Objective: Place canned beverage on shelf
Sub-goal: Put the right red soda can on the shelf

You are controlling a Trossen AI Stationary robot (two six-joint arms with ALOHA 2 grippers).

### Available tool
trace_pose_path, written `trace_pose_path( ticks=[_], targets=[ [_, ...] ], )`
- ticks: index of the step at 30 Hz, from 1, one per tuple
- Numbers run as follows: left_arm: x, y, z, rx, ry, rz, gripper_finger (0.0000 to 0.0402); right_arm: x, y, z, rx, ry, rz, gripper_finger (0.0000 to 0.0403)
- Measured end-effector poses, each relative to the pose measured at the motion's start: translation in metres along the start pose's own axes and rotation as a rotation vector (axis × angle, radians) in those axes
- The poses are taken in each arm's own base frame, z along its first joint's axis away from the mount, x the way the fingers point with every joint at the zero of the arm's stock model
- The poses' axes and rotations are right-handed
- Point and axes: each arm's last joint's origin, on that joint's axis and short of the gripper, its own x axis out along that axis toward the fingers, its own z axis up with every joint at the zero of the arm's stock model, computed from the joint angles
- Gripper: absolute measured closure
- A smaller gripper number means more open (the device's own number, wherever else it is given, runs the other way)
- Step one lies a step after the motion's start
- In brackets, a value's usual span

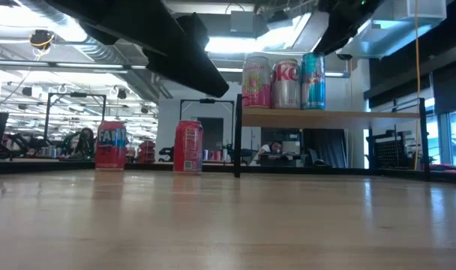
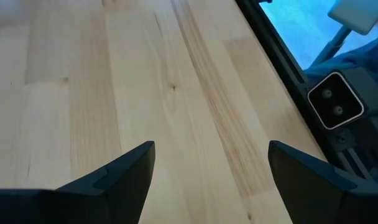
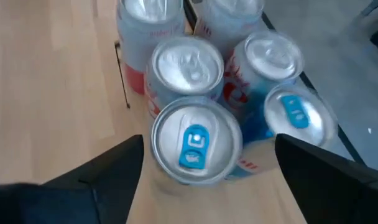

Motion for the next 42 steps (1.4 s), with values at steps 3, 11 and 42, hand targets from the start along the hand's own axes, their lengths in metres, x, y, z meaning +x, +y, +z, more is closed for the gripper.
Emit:
trace_pose_path(
  ticks=[3,11,42],
  targets=[
    [0.0,-0.001,0.0,-0.007,-0.005,0.001,0.0102,-0.014,-0.001,0.009,0.034,-0.024,-0.007,0.0053],
    [0.0,0.001,-0.001,-0.024,0.011,0.016,0.0102,-0.031,0.021,0.023,0.091,-0.231,0.316,0.0052],
    [-0.162,0.191,0.008,-0.21,0.233,0.679,0.0102,0.023,0.227,-0.048,-0.254,-0.344,0.474,0.0052]
  ],
)
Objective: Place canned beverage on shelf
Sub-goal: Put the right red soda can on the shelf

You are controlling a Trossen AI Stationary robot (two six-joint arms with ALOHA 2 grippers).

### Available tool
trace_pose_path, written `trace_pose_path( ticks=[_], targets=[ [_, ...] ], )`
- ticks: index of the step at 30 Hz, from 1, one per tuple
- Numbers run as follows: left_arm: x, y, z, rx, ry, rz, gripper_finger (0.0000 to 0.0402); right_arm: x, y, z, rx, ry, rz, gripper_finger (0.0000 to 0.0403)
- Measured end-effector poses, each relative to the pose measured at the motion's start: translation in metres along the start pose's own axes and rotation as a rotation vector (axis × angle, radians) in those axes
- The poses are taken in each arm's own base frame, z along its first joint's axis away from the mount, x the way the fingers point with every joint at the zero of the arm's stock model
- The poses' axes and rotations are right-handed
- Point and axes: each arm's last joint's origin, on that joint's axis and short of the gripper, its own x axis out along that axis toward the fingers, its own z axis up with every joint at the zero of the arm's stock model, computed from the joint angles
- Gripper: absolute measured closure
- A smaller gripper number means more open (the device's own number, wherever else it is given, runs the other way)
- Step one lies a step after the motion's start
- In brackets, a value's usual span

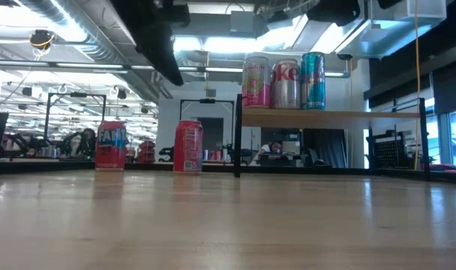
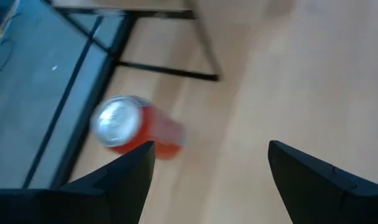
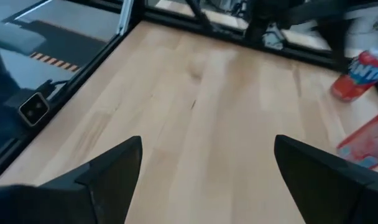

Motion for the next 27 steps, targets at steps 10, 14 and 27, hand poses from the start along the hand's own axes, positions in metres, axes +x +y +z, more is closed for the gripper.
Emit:
trace_pose_path(
  ticks=[10,14,27],
  targets=[
    [0.023,0.068,-0.004,-0.117,0.03,-0.026,0.0096,0.021,0.004,-0.008,-0.005,0.06,-0.019,0.0052],
    [0.029,0.086,-0.005,-0.16,0.014,-0.011,0.0069,0.023,0.004,-0.008,-0.014,0.051,-0.027,0.0052],
    [0.09,0.113,-0.012,-0.195,0.027,-0.113,0.0023,0.023,0.004,-0.007,-0.086,0.044,-0.026,0.0052]
  ],
)
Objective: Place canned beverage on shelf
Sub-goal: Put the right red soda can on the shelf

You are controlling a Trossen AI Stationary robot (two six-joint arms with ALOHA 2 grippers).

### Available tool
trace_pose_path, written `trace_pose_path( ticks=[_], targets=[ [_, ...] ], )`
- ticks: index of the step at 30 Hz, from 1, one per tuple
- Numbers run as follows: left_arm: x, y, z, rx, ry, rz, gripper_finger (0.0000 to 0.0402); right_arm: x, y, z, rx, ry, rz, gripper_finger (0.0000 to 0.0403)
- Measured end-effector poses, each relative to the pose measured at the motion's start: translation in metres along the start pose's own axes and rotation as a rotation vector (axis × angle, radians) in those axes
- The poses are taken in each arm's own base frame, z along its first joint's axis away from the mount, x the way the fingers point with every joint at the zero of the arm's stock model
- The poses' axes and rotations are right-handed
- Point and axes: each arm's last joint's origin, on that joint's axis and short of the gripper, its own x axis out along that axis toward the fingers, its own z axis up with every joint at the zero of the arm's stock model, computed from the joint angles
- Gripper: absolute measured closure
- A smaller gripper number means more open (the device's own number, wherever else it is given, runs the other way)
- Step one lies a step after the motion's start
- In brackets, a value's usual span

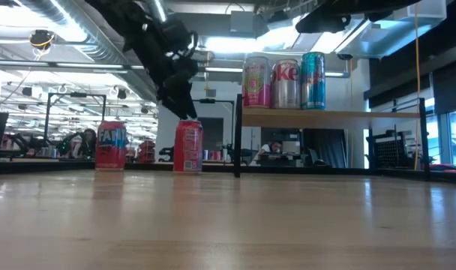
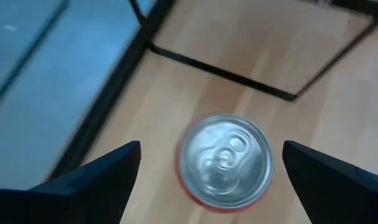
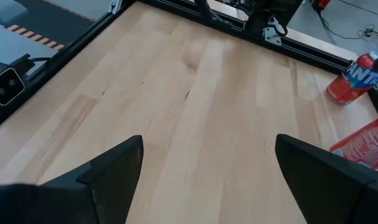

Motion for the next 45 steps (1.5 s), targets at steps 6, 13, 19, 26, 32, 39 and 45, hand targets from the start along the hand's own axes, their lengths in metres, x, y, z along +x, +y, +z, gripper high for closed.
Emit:
trace_pose_path(
  ticks=[6,13,19,26,32,39,45],
  targets=[
    [0.018,0.003,-0.006,-0.012,0.058,-0.032,0.0023,0.0,0.0,0.0,-0.003,0.0,0.0,0.0052],
    [0.029,-0.002,-0.01,0.0,0.091,-0.071,0.0023,0.0,0.0,0.0,-0.003,0.001,0.0,0.0052],
    [0.029,-0.006,-0.009,-0.041,0.105,0.005,0.0034,0.0,0.0,0.0,-0.003,0.0,0.0,0.0052],
    [0.029,-0.009,-0.01,-0.166,0.117,0.028,0.0106,0.0,0.0,0.0,-0.003,-0.002,0.0,0.0052],
    [0.024,-0.028,-0.009,-0.219,0.126,0.004,0.0167,0.0,0.0,0.0,-0.006,-0.001,-0.01,0.0052],
    [0.0,-0.089,-0.014,-0.229,0.195,-0.089,0.0158,0.0,-0.001,0.001,-0.029,0.001,-0.045,0.0052],
    [-0.024,-0.166,-0.031,-0.154,0.212,-0.115,0.0157,0.0,-0.002,0.004,-0.06,-0.029,-0.059,0.0052]
  ],
)
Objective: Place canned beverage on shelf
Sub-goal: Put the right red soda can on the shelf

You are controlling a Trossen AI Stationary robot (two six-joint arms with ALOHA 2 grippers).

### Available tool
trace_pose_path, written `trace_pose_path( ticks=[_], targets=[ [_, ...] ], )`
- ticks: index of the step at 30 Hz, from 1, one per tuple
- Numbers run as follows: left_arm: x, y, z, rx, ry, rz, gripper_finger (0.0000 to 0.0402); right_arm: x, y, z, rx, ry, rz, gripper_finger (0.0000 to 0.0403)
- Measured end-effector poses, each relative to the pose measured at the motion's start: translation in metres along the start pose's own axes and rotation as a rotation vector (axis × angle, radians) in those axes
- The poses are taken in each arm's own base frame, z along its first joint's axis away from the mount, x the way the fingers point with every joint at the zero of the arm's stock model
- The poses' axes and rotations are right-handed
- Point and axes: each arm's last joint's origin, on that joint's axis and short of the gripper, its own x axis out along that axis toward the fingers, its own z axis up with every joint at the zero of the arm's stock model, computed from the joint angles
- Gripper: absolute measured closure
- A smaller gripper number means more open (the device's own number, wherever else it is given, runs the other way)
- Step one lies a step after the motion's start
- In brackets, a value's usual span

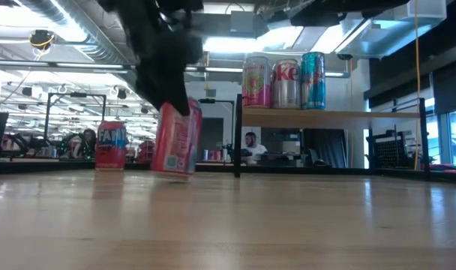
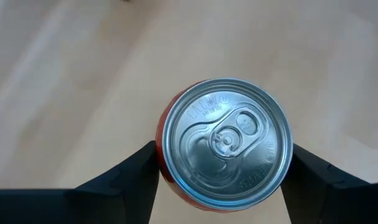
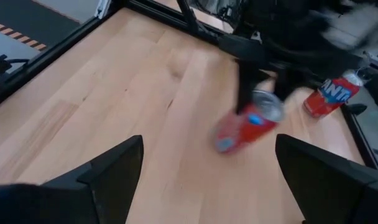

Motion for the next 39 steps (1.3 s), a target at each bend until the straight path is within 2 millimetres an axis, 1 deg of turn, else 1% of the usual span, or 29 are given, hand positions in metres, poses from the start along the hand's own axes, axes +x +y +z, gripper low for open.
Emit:
trace_pose_path(
  ticks=[3,5,9,12,15,20,26,29,35,39],
  targets=[
    [-0.005,-0.031,-0.016,0.003,-0.033,-0.011,0.0157,0.0,0.0,0.001,-0.007,-0.01,-0.002,0.0052],
    [-0.008,-0.048,-0.026,-0.008,-0.063,-0.004,0.0157,0.0,0.0,0.001,-0.002,-0.01,-0.002,0.0052],
    [-0.016,-0.074,-0.043,-0.022,-0.128,-0.023,0.0157,0.001,0.001,0.001,0.031,-0.013,0.037,0.0052],
    [-0.021,-0.085,-0.054,-0.02,-0.144,-0.034,0.0157,0.004,0.004,0.0,0.034,-0.014,0.098,0.0052],
    [-0.018,-0.092,-0.061,-0.03,-0.137,-0.033,0.0152,0.007,0.011,-0.001,0.026,-0.014,0.164,0.0052],
    [-0.006,-0.107,-0.069,-0.06,-0.144,-0.051,0.0149,0.01,0.02,-0.004,0.016,0.008,0.192,0.0052],
    [-0.002,-0.115,-0.069,-0.083,-0.169,-0.088,0.0143,0.017,0.024,-0.007,0.024,0.036,0.209,0.0052],
    [-0.002,-0.117,-0.068,-0.073,-0.172,-0.111,0.0128,0.02,0.025,-0.009,0.029,0.05,0.203,0.0052],
    [-0.002,-0.117,-0.069,-0.032,-0.167,-0.114,0.0084,0.022,0.026,-0.01,0.031,0.053,0.203,0.0052],
    [-0.007,-0.116,-0.068,-0.01,-0.168,-0.128,0.0069,0.021,0.027,-0.01,0.059,0.052,0.225,0.0052]
  ],
)
